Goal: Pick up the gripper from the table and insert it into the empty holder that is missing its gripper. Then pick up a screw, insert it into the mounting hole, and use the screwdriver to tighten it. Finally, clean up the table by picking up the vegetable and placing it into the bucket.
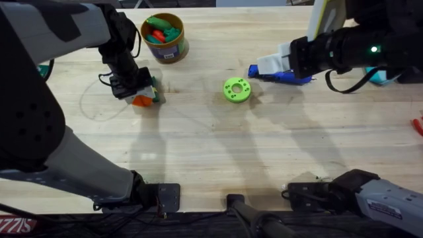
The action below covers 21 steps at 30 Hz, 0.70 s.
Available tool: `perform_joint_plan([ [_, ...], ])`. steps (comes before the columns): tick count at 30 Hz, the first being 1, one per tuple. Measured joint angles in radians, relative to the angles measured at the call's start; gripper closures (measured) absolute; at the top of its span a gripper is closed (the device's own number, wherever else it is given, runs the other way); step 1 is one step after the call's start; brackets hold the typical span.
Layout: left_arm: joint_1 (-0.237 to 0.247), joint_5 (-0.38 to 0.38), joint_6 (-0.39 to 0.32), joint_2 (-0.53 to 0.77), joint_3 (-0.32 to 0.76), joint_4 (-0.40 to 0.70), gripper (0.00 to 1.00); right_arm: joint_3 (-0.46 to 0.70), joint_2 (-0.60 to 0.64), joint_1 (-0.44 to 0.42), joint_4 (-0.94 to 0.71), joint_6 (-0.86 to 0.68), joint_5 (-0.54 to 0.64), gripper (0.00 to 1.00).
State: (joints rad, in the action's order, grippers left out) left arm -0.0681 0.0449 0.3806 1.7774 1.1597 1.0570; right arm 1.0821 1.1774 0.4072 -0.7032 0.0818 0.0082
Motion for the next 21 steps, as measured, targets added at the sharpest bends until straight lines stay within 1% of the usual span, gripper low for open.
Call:
perform_joint_plan([
  [1, 0.0, -0.004, 0.001, 0.001, 0.005, 0.02, 0.98, 0.0, 0.0, 0.0, -0.001, 0.0, 0.0, 0.069],
  [8, 0.0, -0.011, 0.0, 0.017, 0.002, 0.043, 0.98, 0.0, 0.001, 0.0, -0.01, 0.0, 0.001, 0.069],
  [11, 0.0, -0.034, 0.0, 0.017, 0.002, 0.055, 0.994, 0.0, 0.001, 0.0, -0.01, 0.0, 0.001, 0.069],
  [16, 0.0, -0.099, -0.001, 0.017, 0.002, 0.103, 0.995, 0.0, 0.001, 0.0, -0.01, 0.0, 0.001, 0.069],
  [17, 0.0, -0.111, 0.0, 0.017, 0.002, 0.118, 0.971, 0.0, 0.001, 0.0, -0.01, 0.0, 0.001, 0.069],
  [18, 0.0, -0.12, -0.006, 0.017, 0.002, 0.132, 0.877, 0.0, 0.001, 0.0, -0.01, 0.0, 0.001, 0.069],
  [19, 0.0, -0.13, -0.005, 0.016, 0.002, 0.14, 0.744, 0.0, 0.001, 0.0, -0.01, 0.0, 0.001, 0.069],
  [20, 0.0, -0.134, -0.006, 0.015, 0.002, 0.143, 0.636, 0.0, 0.001, 0.0, -0.01, 0.0, 0.001, 0.069],
  [21, 0.0, -0.138, -0.005, 0.009, 0.002, 0.142, 0.496, 0.0, 0.001, 0.0, -0.01, 0.0, 0.001, 0.069],
])
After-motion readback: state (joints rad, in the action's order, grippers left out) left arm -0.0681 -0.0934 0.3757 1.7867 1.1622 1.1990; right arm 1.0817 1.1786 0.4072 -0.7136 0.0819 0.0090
